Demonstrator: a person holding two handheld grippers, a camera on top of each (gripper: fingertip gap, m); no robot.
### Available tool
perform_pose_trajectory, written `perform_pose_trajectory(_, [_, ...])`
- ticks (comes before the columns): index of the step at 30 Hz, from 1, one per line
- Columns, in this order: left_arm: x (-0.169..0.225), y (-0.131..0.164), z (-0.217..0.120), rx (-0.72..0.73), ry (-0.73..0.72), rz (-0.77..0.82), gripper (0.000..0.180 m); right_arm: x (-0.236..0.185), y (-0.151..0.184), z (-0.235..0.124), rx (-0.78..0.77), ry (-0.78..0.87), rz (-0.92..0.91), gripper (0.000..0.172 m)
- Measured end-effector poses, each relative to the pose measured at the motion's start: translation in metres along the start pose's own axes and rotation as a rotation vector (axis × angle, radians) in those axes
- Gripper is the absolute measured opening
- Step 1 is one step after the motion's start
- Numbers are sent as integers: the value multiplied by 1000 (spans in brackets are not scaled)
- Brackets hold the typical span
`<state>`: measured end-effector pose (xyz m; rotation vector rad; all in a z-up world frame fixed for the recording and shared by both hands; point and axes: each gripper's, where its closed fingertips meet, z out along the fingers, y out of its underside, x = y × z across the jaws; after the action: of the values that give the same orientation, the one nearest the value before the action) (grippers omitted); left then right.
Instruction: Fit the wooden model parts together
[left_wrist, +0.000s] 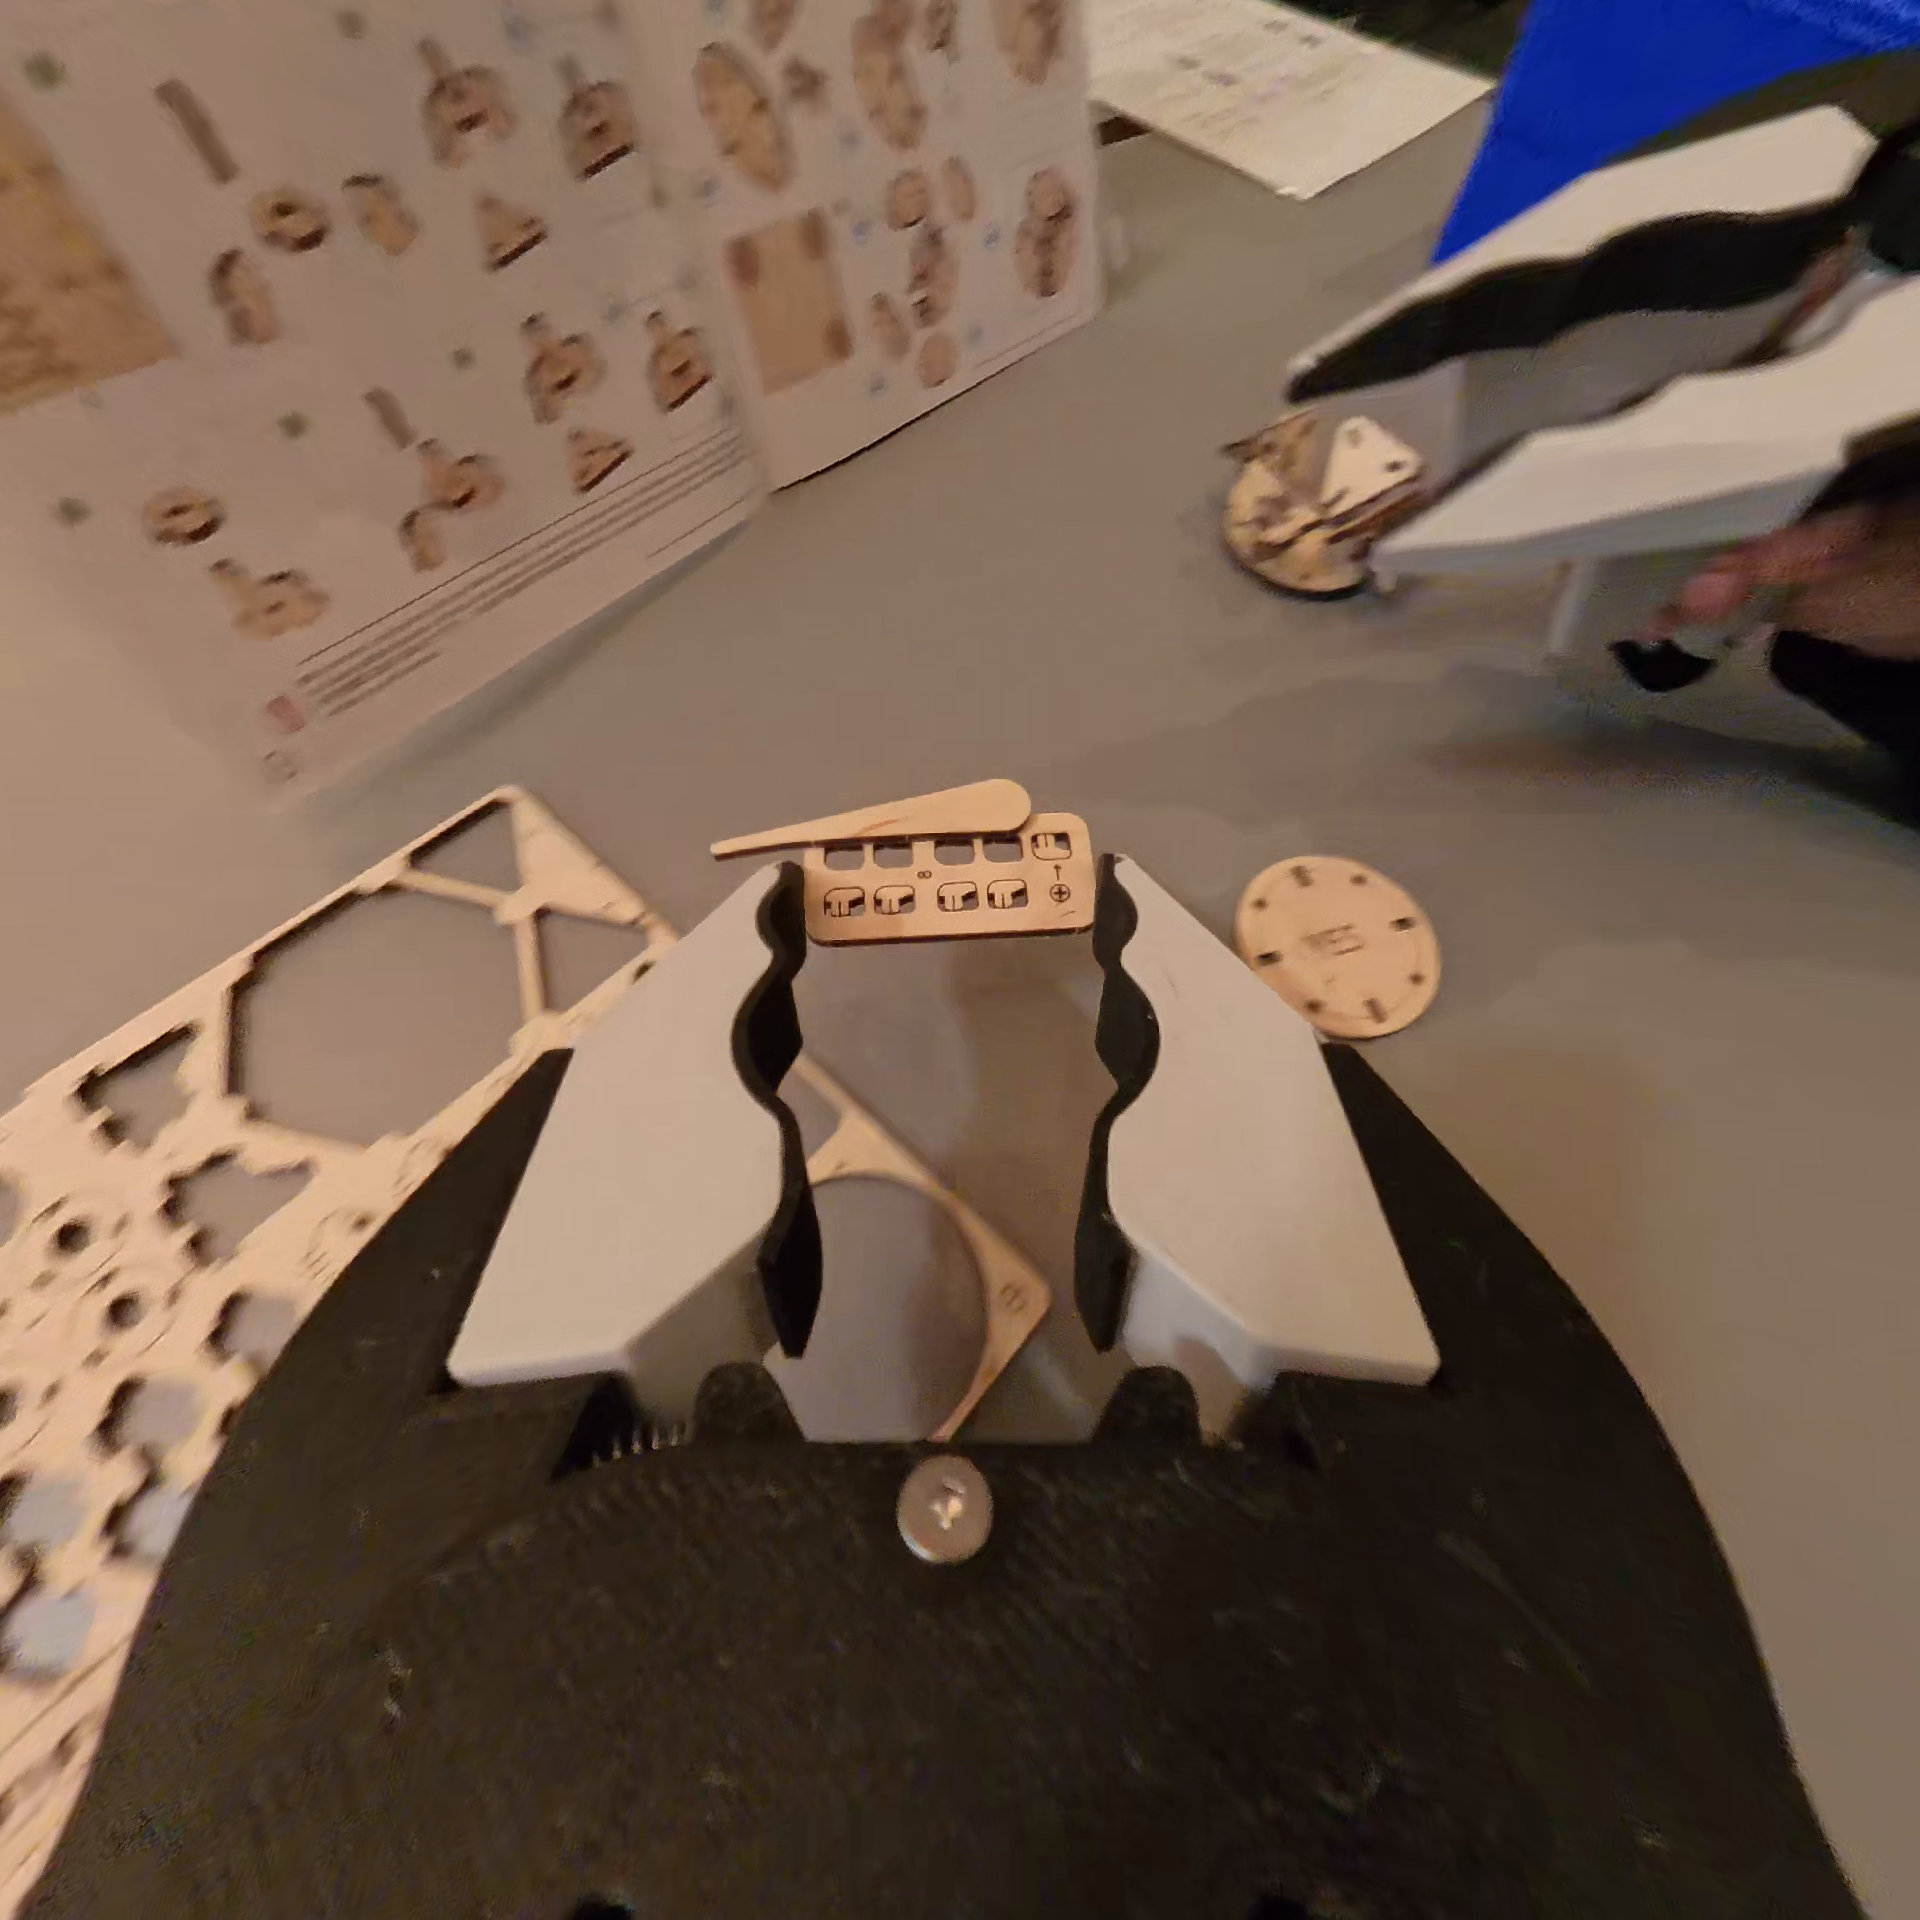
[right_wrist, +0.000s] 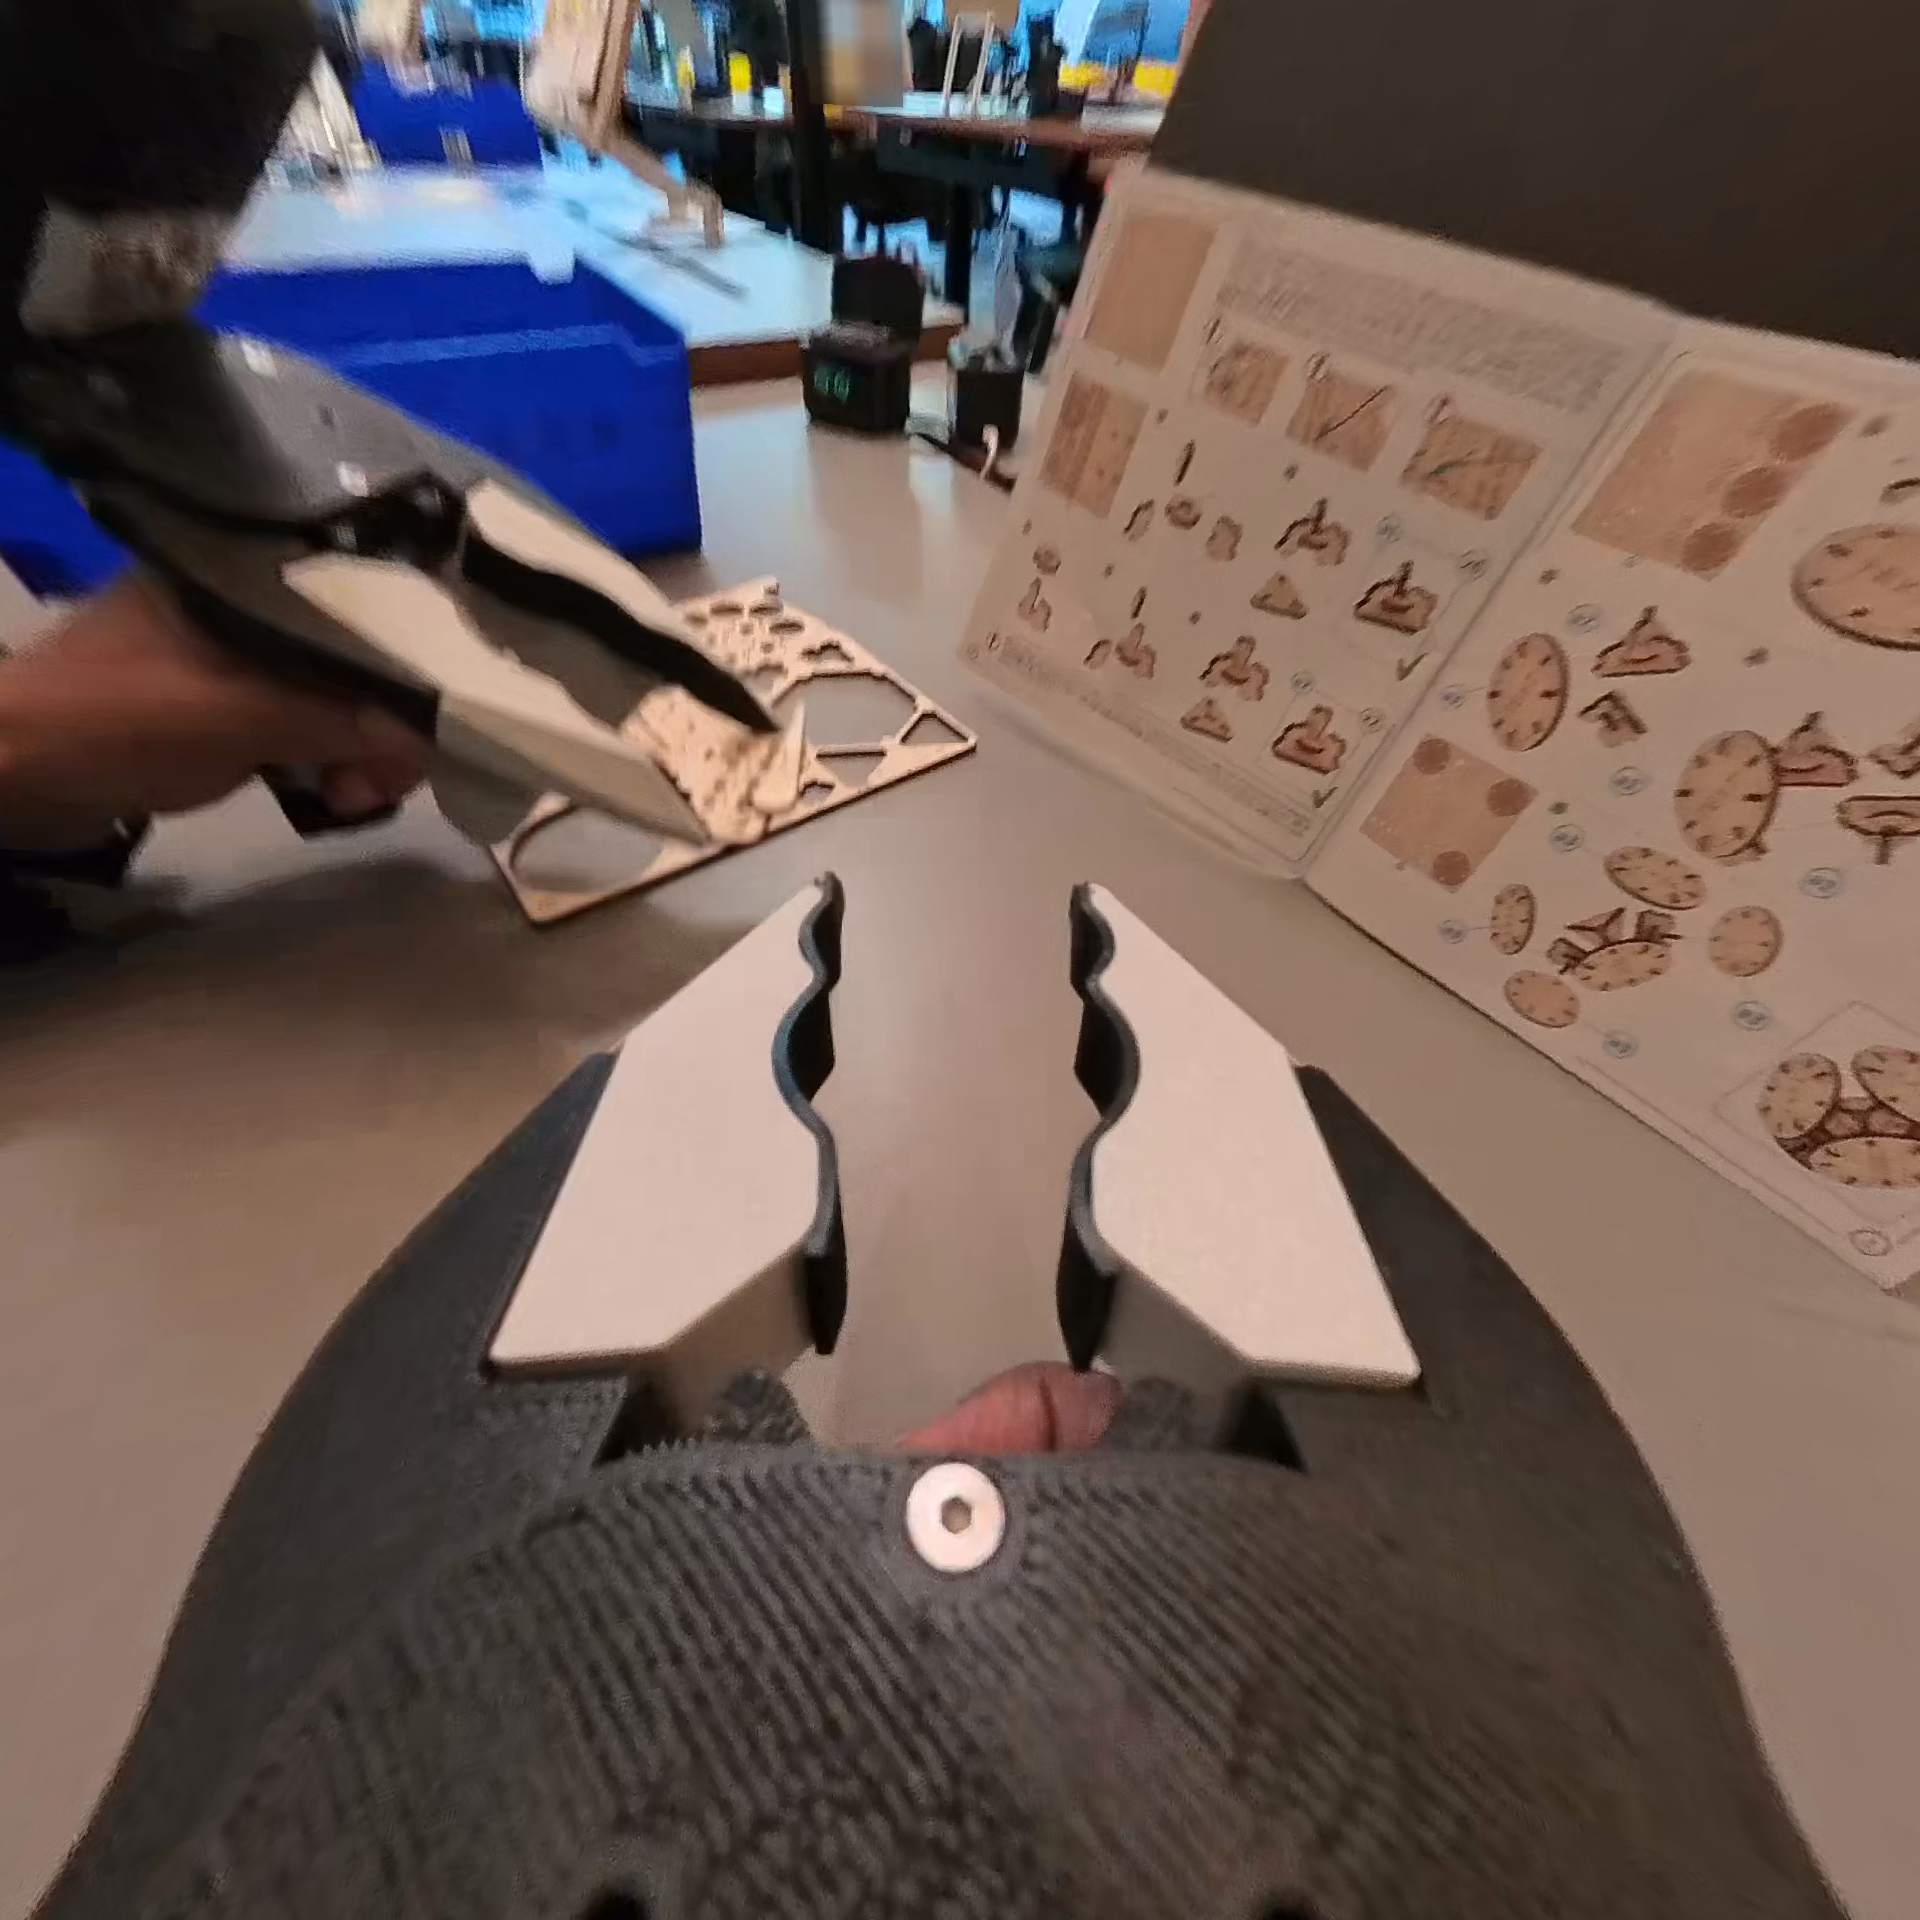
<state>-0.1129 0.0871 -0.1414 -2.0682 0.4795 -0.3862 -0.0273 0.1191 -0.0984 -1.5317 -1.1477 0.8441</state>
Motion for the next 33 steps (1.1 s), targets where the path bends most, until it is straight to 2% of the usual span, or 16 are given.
perform_pose_trajectory(5, [45,-10,28,-43,120,156,56,19,-17,-20,95,-19,140,43])
perform_pose_trajectory(11, [58,-17,58,-48,110,454,56,16,0,-14,90,-72,222,51])
perform_pose_trajectory(13, [61,-20,59,-23,120,457,56,10,7,-8,64,-112,265,55])
perform_pose_trajectory(17, [59,-9,52,-63,134,455,56,-3,19,1,-7,-177,324,58])
perform_pose_trajectory(20, [65,-11,45,-31,165,448,56,-22,27,5,-78,-280,370,41])
perform_pose_trajectory(23, [74,-16,41,1,176,465,56,-33,31,7,-119,-335,405,34])
perform_pose_trajectory(29, [78,-13,41,-6,169,491,56,-23,29,3,-100,-307,390,0])
perform_pose_trajectory(33, [78,-13,41,0,190,458,56,-6,25,-6,-83,-264,387,0])
